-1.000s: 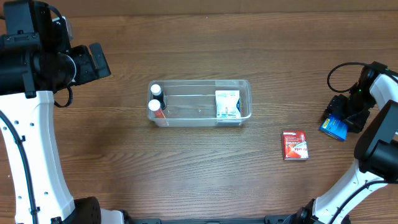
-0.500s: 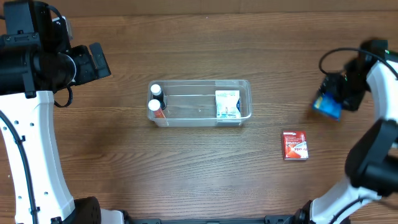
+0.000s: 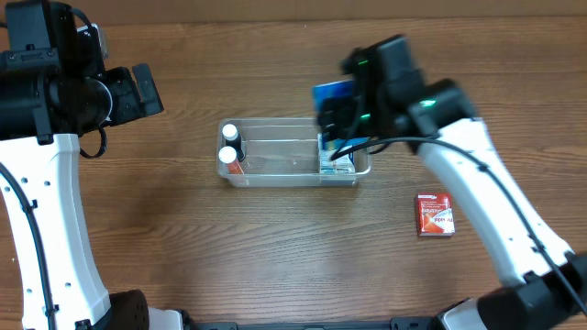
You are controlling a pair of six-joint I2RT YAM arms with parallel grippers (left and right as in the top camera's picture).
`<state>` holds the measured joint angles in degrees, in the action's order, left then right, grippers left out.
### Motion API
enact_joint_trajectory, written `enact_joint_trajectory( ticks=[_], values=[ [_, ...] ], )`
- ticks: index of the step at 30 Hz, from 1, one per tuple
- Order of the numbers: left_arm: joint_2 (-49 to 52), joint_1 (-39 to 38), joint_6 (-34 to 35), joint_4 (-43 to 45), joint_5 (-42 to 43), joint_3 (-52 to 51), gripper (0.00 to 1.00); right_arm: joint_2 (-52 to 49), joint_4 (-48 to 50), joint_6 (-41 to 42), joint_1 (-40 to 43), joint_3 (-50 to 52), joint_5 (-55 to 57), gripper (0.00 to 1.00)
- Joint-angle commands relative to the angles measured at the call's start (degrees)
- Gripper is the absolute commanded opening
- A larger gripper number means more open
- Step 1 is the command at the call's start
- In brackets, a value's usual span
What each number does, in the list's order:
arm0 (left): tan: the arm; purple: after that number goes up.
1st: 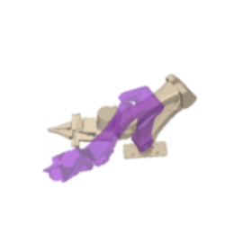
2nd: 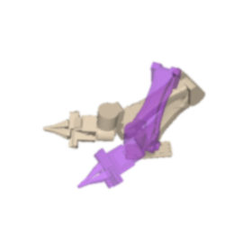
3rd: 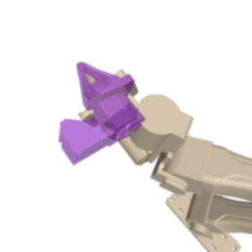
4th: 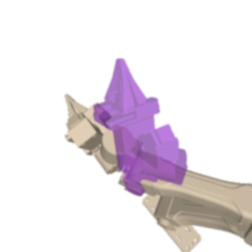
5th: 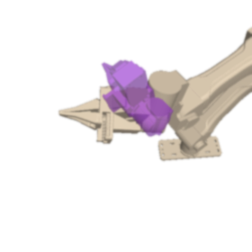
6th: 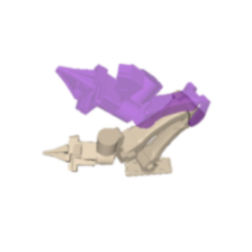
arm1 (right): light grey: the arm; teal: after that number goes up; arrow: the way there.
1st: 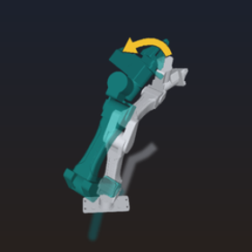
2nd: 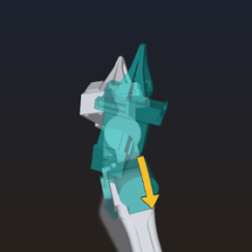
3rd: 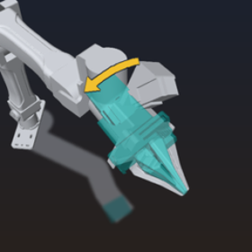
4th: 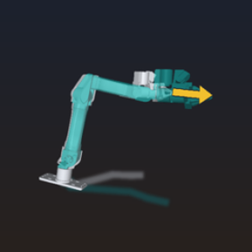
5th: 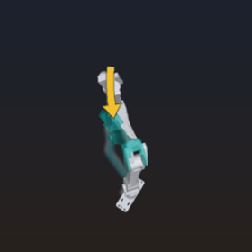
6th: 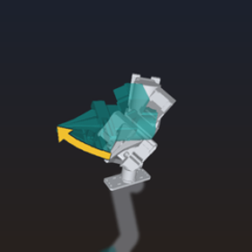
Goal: Pack container
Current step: 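Lower the blue box into the container beside the white box, release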
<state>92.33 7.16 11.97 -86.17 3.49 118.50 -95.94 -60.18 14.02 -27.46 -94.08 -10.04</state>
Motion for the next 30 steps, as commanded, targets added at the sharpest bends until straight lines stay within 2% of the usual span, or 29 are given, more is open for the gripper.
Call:
enact_joint_trajectory(
  ticks=[1,9,15,30],
  values=[
    [0.3,0.0,-0.9,0.1,0.6,-0.4,1.0,-5.2,1.9,6.4,-3.8,-0.4,1.1,0.77],
    [0.3,0.0,-0.9,0.0,0.6,-0.4,1.0,-16.2,5.8,8.6,-8.7,-0.4,0.7,0.78],
    [0.3,0.0,-0.9,0.0,0.6,-0.4,1.0,-21.0,6.0,8.8,-9.1,-0.4,1.0,0.78],
    [0.3,0.0,-0.9,0.0,0.6,-0.4,1.0,-22.0,5.9,8.8,-6.8,-0.5,2.9,0.77]
  ],
)
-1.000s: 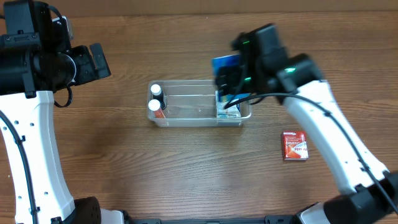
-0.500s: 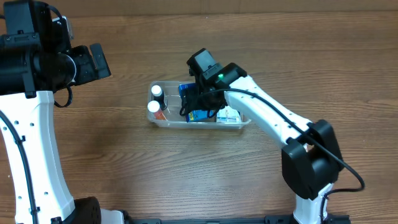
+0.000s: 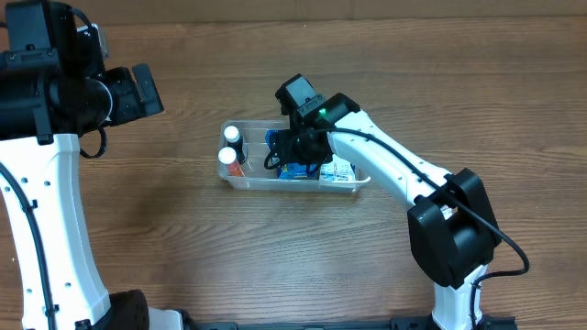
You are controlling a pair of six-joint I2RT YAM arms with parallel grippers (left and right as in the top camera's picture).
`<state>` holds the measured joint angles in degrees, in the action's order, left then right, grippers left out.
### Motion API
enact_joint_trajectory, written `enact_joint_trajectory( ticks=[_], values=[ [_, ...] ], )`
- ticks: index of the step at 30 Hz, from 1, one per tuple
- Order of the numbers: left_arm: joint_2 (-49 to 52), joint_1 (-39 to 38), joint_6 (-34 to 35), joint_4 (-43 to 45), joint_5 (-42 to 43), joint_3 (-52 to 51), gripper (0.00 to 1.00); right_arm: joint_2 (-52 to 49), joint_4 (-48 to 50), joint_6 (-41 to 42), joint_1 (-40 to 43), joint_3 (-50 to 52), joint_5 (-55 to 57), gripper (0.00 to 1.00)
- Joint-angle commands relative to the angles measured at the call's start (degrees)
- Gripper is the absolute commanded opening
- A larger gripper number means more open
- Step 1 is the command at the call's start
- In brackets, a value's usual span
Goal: Pack container
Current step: 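Lower the blue box into the container beside the white box, release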
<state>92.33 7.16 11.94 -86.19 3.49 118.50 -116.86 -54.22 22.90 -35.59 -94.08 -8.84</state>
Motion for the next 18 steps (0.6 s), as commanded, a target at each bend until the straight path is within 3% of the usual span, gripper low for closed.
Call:
enact_joint_trajectory(
  ticks=[1,11,13,15,18],
  values=[
    [0.3,0.0,-0.8,0.0,0.6,-0.4,1.0,-1.1,0.0,-0.1,1.7,-0.5,1.7,0.77],
    [0.3,0.0,-0.8,0.0,0.6,-0.4,1.0,-1.1,0.0,-0.1,3.1,-0.5,1.8,0.77],
    [0.3,0.0,-0.8,0.0,0.6,-0.4,1.0,-1.1,0.0,-0.2,3.1,-0.5,1.8,0.84],
    [0.3,0.0,-0.8,0.0,0.6,-0.4,1.0,-1.1,0.0,-0.2,3.1,-0.5,1.7,1.0],
    [0.3,0.0,-0.8,0.0,0.6,-0.4,1.0,-1.1,0.0,-0.2,3.1,-0.5,1.7,1.0]
  ],
)
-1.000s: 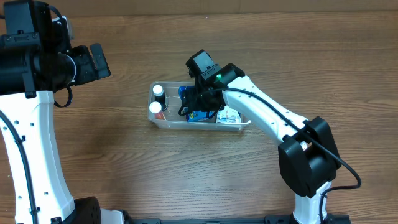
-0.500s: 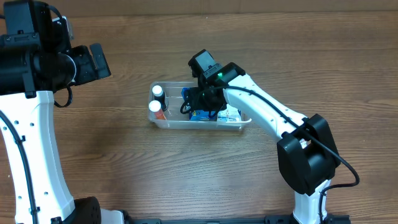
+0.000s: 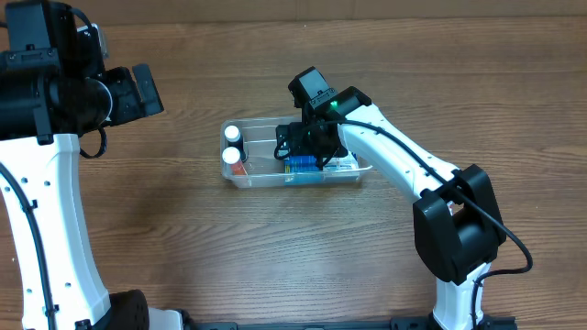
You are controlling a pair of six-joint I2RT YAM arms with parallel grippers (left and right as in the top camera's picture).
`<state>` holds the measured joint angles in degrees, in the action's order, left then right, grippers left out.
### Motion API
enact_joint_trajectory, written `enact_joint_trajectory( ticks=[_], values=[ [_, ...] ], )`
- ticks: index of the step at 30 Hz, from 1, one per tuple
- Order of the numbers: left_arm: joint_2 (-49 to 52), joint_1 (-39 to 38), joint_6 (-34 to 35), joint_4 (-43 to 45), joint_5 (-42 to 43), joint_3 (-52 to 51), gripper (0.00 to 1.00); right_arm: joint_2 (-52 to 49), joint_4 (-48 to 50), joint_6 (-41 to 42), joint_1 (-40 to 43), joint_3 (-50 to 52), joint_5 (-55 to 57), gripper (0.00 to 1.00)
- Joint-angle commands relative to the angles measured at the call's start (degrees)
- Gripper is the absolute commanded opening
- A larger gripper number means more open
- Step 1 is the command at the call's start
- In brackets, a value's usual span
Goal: Pack container
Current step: 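Lower the blue box into the container beside the white box, release, then move the right gripper down onto the red Panadol box and grasp it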
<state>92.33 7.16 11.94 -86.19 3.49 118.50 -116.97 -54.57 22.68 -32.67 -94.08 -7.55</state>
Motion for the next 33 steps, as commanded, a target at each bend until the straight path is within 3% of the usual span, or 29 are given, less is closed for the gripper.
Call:
enact_joint_trajectory(
  ticks=[1,9,14,18,25,29,33],
  values=[
    [0.3,0.0,-0.8,0.0,0.6,-0.4,1.0,-1.0,0.3,0.1,0.2,-0.5,0.4,1.0],
    [0.3,0.0,-0.8,-0.2,0.6,-0.4,1.0,0.7,-0.3,0.1,0.2,-0.6,1.9,1.0],
    [0.3,0.0,-0.8,-0.2,0.6,-0.4,1.0,8.4,-4.2,0.0,0.5,-4.4,10.8,1.0],
    [0.3,0.0,-0.8,-0.2,0.6,-0.4,1.0,18.5,-11.5,0.2,5.9,-10.5,20.0,1.0],
    [0.3,0.0,-0.8,-0.2,0.6,-0.4,1.0,25.2,-26.3,6.5,23.1,-10.1,15.5,1.0],
    [0.3,0.0,-0.9,-0.2,0.6,-0.4,1.0,26.6,-33.3,6.5,28.7,-6.4,14.3,1.0],
    [0.3,0.0,-0.9,-0.2,0.6,-0.4,1.0,31.6,-32.1,6.6,29.5,2.2,12.6,1.0]
  ],
)
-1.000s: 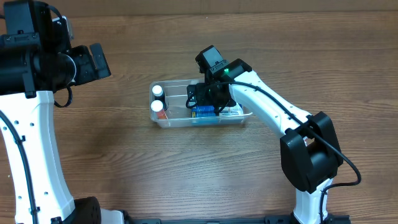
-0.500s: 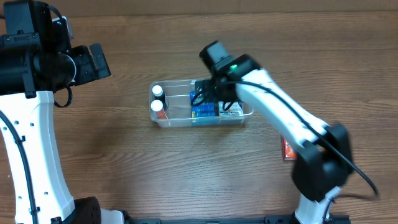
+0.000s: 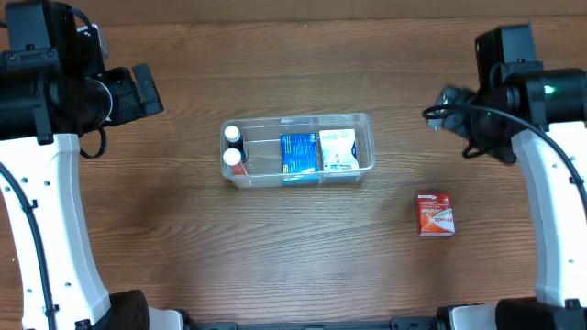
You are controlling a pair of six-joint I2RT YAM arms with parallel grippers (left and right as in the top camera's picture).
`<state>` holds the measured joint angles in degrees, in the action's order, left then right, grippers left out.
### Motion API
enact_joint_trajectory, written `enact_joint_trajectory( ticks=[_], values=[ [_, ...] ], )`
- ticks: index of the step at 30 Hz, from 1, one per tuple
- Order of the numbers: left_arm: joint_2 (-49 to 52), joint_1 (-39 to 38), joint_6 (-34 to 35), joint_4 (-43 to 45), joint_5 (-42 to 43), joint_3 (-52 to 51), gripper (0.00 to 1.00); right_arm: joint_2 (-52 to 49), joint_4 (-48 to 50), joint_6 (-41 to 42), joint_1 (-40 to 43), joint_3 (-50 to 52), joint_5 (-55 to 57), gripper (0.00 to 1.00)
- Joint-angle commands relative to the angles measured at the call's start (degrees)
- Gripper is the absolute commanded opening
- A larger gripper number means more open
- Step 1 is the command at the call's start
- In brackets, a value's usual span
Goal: Pack container
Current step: 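Move the right gripper down onto the red Panadol box and grasp it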
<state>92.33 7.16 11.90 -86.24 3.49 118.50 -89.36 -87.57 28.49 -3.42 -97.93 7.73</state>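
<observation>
The clear plastic container (image 3: 365,119) lies in the middle of the table. Inside it, two white-capped bottles (image 3: 231,145) stand at the left end, a blue box (image 3: 298,153) lies in the middle and a white packet (image 3: 337,149) sits at the right end. A red box (image 3: 435,214) lies on the table to the lower right. My right gripper (image 3: 437,106) hangs blurred well to the right of the container, above the red box, open and holding nothing. My left gripper (image 3: 147,88) is raised at the far left, away from everything.
The wooden table (image 3: 303,247) stretches around the container on all sides. The white left arm (image 3: 55,229) runs down the left edge and the white right arm (image 3: 559,202) down the right edge.
My right gripper was down in the container on the blue box. Now it is off to the right, above the table, and the blue box lies flat in the container beside the white packet.
My right gripper first held the blue box above the container's right end. Then it was lowered inside the container with the box, shifting it toward the middle. Now the box rests there alone and the gripper is withdrawn to the right. The left arm stayed still.
</observation>
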Motion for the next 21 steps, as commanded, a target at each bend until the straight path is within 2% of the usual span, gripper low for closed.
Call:
enact_joint_trajectory(
  ticks=[1,6,10,16,21],
  values=[
    [0.3,0.0,-0.8,-0.1,0.6,-0.4,1.0,5.9,2.4,0.8,0.3,9.3,-4.3,1.0],
    [0.3,0.0,-0.8,-0.1,0.6,-0.4,1.0,18.4,15.1,3.3,0.3,29.9,-10.1,1.0],
    [0.3,0.0,-0.8,-0.1,0.6,-0.4,1.0,20.9,22.9,2.6,3.0,39.7,-9.4,1.0],
    [0.3,0.0,-0.8,-0.2,0.6,-0.4,1.0,15.0,26.6,-8.2,10.1,42.1,-9.2,1.0],
    [0.3,0.0,-0.8,-0.1,0.6,-0.4,1.0,7.9,25.9,-19.0,12.2,42.1,-7.4,1.0]
  ],
)
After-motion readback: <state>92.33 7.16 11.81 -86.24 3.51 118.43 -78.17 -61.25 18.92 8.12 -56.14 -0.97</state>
